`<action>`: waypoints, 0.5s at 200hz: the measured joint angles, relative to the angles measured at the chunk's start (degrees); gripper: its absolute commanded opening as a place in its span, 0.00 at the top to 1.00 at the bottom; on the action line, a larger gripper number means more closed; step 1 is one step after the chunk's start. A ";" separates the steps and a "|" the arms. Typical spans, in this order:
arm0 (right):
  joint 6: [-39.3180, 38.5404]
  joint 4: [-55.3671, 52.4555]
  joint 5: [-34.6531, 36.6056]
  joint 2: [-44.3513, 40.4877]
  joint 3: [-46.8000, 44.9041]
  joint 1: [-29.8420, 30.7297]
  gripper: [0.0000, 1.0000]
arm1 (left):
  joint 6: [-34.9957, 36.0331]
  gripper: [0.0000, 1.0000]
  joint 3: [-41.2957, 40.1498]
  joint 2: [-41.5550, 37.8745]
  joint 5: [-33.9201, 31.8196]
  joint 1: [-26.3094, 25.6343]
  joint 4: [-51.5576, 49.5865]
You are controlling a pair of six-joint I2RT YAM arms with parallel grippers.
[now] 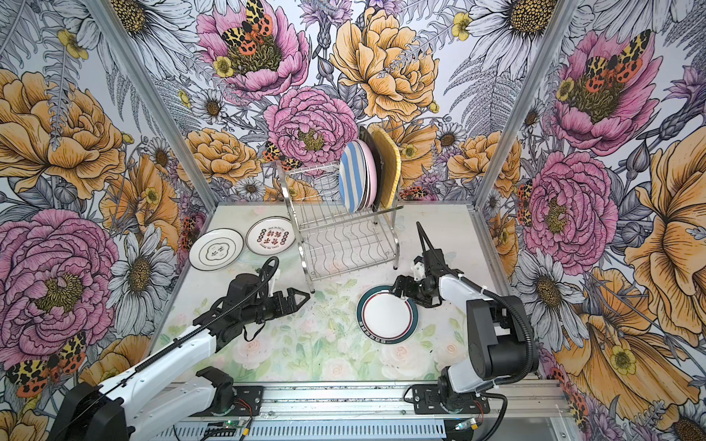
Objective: Load plates into a dish rack
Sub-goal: Move the plate to the bottom-center of the table.
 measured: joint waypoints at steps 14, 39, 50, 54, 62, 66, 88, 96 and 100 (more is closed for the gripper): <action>1.38 1.05 -0.04 -0.13 -0.39 2.58 0.11 | -0.02 0.01 0.00 0.02 0.00 -0.72 0.11; 4.50 2.56 0.09 -1.36 -1.84 6.95 0.11 | -0.24 0.01 0.00 0.76 0.02 -2.25 0.15; 5.86 2.82 0.24 -2.01 -2.51 8.61 0.11 | -0.37 0.01 0.00 1.29 0.00 -2.99 0.15; 6.51 2.95 0.35 -2.29 -2.75 9.35 0.11 | -0.42 0.01 0.00 1.49 0.02 -3.28 0.15; 7.45 3.10 0.50 -2.67 -3.10 10.51 0.11 | -0.46 0.01 0.00 1.79 0.00 -3.82 0.17; 7.93 3.23 0.57 -2.82 -3.23 11.04 0.11 | -0.57 0.01 0.00 1.92 0.02 -4.07 0.20; 10.14 4.09 0.83 -3.10 -3.58 13.99 0.12 | -1.07 0.01 0.00 2.62 0.00 -5.27 0.63; 10.75 4.31 0.92 -3.10 -3.69 14.69 0.12 | -1.16 0.01 -0.02 2.93 0.02 -5.57 0.85; 10.95 4.37 1.01 -3.13 -3.76 14.99 0.12 | -1.25 0.02 -0.04 3.08 0.02 -5.70 0.98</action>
